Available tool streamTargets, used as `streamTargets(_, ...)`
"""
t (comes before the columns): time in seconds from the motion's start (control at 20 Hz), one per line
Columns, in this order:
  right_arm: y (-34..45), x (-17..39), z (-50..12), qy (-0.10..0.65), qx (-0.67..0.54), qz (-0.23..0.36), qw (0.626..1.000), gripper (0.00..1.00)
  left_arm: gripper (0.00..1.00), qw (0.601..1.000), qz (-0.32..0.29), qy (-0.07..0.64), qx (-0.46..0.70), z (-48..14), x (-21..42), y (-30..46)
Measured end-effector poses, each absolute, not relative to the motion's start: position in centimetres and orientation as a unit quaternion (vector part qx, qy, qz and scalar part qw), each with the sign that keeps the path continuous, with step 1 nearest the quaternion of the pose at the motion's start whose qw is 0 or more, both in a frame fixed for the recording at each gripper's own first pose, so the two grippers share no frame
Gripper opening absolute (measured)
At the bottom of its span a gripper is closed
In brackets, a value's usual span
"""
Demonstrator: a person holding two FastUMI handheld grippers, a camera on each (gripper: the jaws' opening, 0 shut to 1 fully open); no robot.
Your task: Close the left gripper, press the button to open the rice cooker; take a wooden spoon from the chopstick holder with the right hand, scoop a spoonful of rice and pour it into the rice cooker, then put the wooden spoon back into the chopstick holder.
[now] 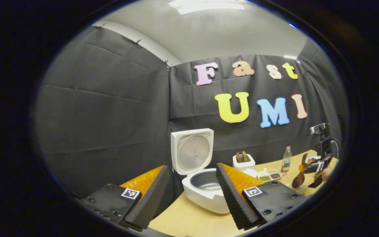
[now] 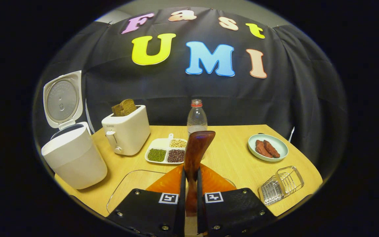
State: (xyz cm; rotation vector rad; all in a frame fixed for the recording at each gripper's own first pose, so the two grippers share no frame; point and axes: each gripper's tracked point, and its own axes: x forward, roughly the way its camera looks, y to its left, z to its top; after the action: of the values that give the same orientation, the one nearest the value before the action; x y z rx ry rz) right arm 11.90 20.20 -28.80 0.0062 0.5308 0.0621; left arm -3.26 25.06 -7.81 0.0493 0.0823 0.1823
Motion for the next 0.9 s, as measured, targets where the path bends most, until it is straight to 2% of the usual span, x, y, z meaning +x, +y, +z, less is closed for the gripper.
streamTargets(0.45,25.3,8.6,-29.0,0.308,0.111,0.081,0.942,0.15,0.98,0.995,0.088,0.034,0.023,-7.2,-4.0,24.2)
streamTargets(0.85,23.9,8.1,-29.7,0.353,0.327,0.063,0.874,0.15,0.98,0.996,0.085,0.033,0.02,-7.2,-4.4,24.1)
streamTargets(0.9,23.6,8.1,-29.7,0.354,0.346,0.062,0.867,0.15,0.94,0.996,0.084,0.035,0.02,-7.4,-4.2,23.9)
